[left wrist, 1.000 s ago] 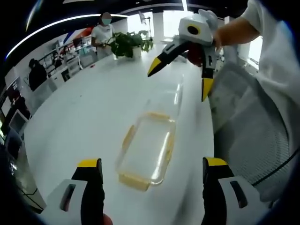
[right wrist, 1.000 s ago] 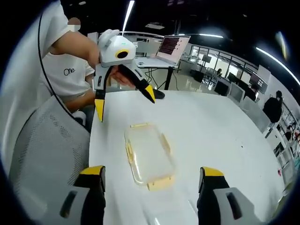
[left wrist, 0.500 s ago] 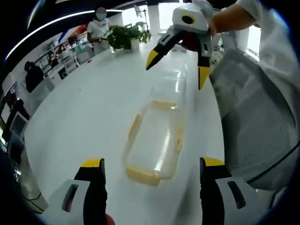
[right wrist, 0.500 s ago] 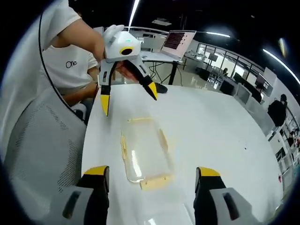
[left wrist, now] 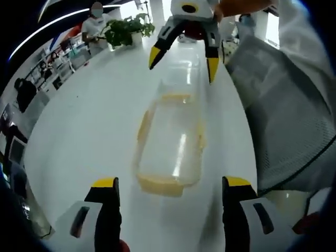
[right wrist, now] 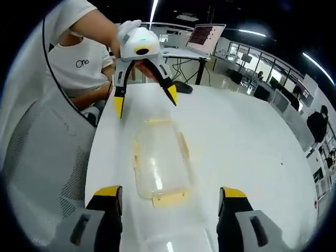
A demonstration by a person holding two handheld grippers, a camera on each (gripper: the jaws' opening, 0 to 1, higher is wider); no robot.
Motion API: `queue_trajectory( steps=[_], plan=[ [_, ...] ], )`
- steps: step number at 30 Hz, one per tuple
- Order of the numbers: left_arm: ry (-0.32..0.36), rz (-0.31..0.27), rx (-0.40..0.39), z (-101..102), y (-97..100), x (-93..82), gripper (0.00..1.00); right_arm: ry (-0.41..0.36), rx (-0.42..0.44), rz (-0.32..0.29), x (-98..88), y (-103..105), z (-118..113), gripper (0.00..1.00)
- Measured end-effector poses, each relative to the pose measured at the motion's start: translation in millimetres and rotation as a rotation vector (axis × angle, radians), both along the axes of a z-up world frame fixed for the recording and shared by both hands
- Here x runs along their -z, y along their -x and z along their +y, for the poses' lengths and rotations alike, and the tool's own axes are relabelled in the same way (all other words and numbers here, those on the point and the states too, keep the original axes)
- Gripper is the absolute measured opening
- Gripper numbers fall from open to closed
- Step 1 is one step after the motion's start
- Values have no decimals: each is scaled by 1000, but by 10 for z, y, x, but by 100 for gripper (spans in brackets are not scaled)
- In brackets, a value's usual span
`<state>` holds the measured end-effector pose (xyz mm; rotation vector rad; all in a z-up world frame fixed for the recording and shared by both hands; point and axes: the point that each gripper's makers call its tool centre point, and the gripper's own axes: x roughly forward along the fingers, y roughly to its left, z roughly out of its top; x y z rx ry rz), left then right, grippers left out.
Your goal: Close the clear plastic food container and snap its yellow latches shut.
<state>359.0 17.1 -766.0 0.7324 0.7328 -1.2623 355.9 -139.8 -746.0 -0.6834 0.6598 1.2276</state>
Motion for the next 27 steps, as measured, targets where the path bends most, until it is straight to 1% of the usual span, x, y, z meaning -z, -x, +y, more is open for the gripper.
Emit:
queue_trajectory(
  steps=[2,3,5,7,9,12,15,19,21,24,25,27],
  plan=[
    [-4,13,3,4,-3,10,77,22,-15,-3,32,-10,-14,73],
    [-11,35,-5,7,0,25,75,22,-14,3,37,-21,-19,73],
    [-22,26,2,23,-23,43,74,16,-12,20,39,-23,-20,70],
    [-24,34,14,28,-23,60,73,31,-18,6,61,-54,-37,69],
    [-31,37,23,34,-25,79,73,35,-25,11,71,-46,-33,69],
    [-33,46,18,27,-46,103,71,57,-39,0,105,-60,-37,67],
    [-43,31,45,13,-51,119,69,71,-51,2,144,-63,-39,66],
    [-64,42,73,5,-41,182,68,90,-73,9,182,-49,-30,66],
    [-73,36,92,12,-39,199,66,95,-81,17,198,-41,-19,64],
    [-70,44,91,7,-42,205,62,96,-87,31,216,-34,-1,60],
    [-69,46,89,4,-49,206,62,97,-87,32,222,-33,3,61],
    [-68,43,86,-2,-66,207,63,93,-94,54,241,3,24,63]
  ],
)
